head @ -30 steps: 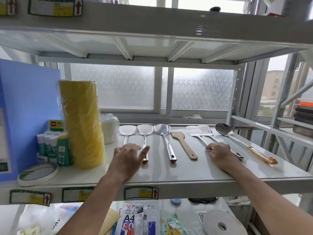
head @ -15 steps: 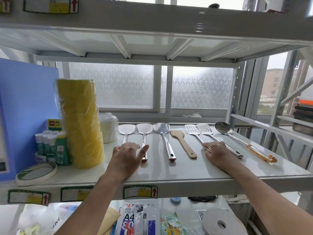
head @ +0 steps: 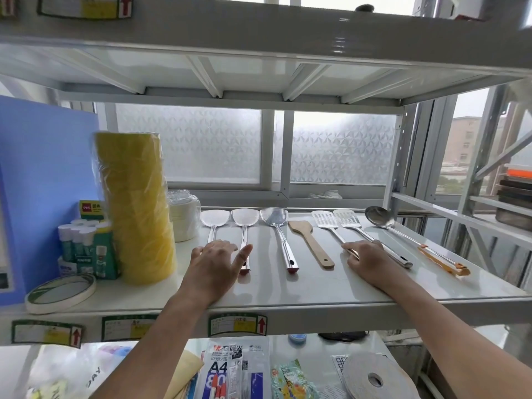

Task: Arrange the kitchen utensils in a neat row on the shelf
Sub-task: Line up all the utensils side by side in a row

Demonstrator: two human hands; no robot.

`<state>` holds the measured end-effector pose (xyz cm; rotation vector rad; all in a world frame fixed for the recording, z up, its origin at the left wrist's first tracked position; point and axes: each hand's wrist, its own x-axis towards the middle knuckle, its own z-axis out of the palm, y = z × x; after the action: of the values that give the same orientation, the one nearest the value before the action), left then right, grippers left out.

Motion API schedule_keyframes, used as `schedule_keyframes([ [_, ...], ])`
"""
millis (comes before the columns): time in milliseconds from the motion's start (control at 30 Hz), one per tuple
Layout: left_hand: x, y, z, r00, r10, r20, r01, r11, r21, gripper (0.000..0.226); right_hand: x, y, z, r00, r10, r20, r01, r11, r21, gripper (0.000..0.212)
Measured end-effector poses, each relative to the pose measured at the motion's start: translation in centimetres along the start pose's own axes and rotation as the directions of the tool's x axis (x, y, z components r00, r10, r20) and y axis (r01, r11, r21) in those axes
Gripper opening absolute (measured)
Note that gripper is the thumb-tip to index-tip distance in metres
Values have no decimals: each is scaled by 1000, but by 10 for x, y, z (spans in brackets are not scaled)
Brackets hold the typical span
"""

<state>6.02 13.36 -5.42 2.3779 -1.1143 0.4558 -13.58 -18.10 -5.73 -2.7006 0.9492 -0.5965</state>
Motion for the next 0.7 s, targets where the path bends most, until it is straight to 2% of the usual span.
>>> schedule_keyframes([
  [433,2,-2,3,1000,-1,2,1,1000,6,68,-13,-13,-9,1000,-10,-15,10,1000,-21,42],
  [500,2,-2,2,1000,2,3,-2,1000,4,68,-16,-19,-12,996,0,-84,-7,997,-79,39],
  [567,2,-3,3,1000,2,7,-2,1000,7,69,-17,-23,-15,975,41,-218,-62,994,-90,35],
  [633,2,-2,3,1000,2,8,-2,1000,12,70,-18,-21,-18,924,113,-366,-142,989,-53,33],
  [700,2,-2,3,1000,2,8,-2,1000,13,70,-21,-17,-20,880,205,-429,-228,974,-1,30],
])
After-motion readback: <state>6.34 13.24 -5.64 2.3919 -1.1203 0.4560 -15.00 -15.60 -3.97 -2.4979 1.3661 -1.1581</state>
